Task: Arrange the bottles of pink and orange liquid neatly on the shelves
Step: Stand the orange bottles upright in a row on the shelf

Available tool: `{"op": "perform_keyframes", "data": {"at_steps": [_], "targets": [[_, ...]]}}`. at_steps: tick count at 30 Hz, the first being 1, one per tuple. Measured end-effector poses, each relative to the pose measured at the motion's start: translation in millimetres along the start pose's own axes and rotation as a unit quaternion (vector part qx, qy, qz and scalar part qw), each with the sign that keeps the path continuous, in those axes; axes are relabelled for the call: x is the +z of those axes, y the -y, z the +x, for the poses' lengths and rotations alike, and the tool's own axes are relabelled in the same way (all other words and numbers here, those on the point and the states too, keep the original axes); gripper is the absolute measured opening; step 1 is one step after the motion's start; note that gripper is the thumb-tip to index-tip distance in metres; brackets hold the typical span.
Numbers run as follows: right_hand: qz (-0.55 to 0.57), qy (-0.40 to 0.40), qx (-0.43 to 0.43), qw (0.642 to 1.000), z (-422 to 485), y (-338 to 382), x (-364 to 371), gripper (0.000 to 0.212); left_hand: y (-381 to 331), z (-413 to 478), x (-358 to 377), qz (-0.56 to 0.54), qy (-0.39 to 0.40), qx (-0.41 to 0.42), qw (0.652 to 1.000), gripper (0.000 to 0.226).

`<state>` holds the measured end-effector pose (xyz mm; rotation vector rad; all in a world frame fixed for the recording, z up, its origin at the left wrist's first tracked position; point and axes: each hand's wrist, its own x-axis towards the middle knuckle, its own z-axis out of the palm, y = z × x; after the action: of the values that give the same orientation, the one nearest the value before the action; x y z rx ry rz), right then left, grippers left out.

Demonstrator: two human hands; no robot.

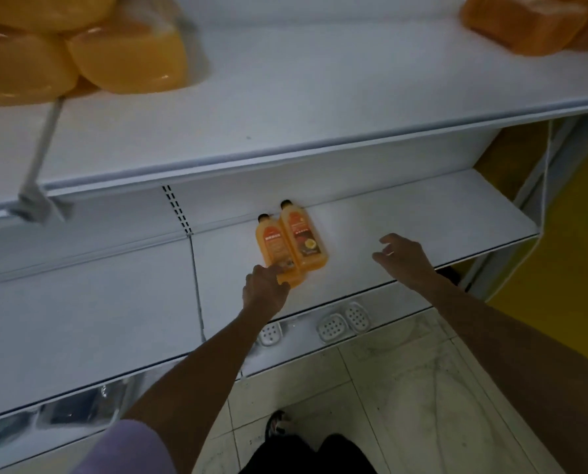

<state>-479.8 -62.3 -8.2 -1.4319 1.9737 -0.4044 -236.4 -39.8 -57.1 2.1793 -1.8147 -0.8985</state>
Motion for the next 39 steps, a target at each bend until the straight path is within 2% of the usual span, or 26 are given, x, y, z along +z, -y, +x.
{"op": "perform_keyframes", "data": {"at_steps": [2, 4, 7, 9, 12, 15, 17, 19, 20, 22, 24, 27, 30, 32, 34, 37, 39], "targets": [[-0.017, 0.015, -0.027, 0.999, 24, 3, 7, 0.041, -10, 9, 18, 0.053, -0.039, 0.055, 0.996, 0.040], [-0.044, 0.039, -0.090, 0.994, 49, 10, 25, 0.045, -18, 22, 36, 0.087, -0.068, 0.070, 0.991, 0.049], [-0.074, 0.109, -0.200, 0.971, 84, 19, 75, 0.049, -17, 44, 57, 0.109, -0.081, 0.012, 0.991, 0.073], [-0.076, 0.140, -0.229, 0.960, 101, 23, 106, 0.053, -16, 52, 63, 0.136, -0.090, -0.021, 0.986, 0.087], [-0.064, 0.146, -0.220, 0.962, 113, 23, 129, 0.058, -23, 56, 66, 0.132, -0.129, -0.057, 0.981, 0.087], [-0.041, 0.115, -0.214, 0.969, 121, 27, 133, 0.057, -22, 55, 60, 0.065, -0.151, -0.074, 0.984, 0.076], [-0.033, 0.127, -0.188, 0.973, 124, 34, 130, 0.070, -8, 50, 50, -0.069, -0.147, -0.087, 0.983, 0.075], [-0.031, 0.157, -0.138, 0.977, 127, 38, 129, 0.090, 9, 42, 39, -0.194, -0.152, -0.127, 0.961, 0.065], [-0.040, 0.167, -0.119, 0.978, 129, 39, 128, 0.097, 15, 38, 36, -0.187, -0.163, -0.152, 0.957, 0.058], [-0.083, 0.183, -0.097, 0.975, 131, 38, 127, 0.105, 22, 35, 36, -0.087, -0.199, -0.207, 0.954, 0.053], [-0.108, 0.196, -0.078, 0.972, 129, 36, 128, 0.106, 19, 38, 39, -0.052, -0.193, -0.252, 0.947, 0.070], [-0.123, 0.200, -0.067, 0.970, 127, 30, 131, 0.107, 13, 44, 45, -0.073, -0.160, -0.304, 0.936, 0.101], [-0.092, 0.219, -0.047, 0.970, 123, 31, 130, 0.109, 15, 41, 46, -0.155, -0.148, -0.351, 0.911, 0.107], [-0.075, 0.220, -0.040, 0.972, 118, 34, 130, 0.116, 25, 30, 43, -0.213, -0.140, -0.375, 0.891, 0.103], [-0.064, 0.212, -0.040, 0.974, 106, 39, 136, 0.117, 36, 9, 38, -0.240, -0.141, -0.368, 0.887, 0.087], [-0.010, 0.242, -0.018, 0.970, 75, 55, 148, 0.103, 52, -37, 24, -0.235, -0.154, -0.350, 0.894, 0.071], [0.012, 0.290, -0.038, 0.956, 47, 75, 161, 0.089, 65, -69, 10, -0.226, -0.162, -0.341, 0.898, 0.070]]}}
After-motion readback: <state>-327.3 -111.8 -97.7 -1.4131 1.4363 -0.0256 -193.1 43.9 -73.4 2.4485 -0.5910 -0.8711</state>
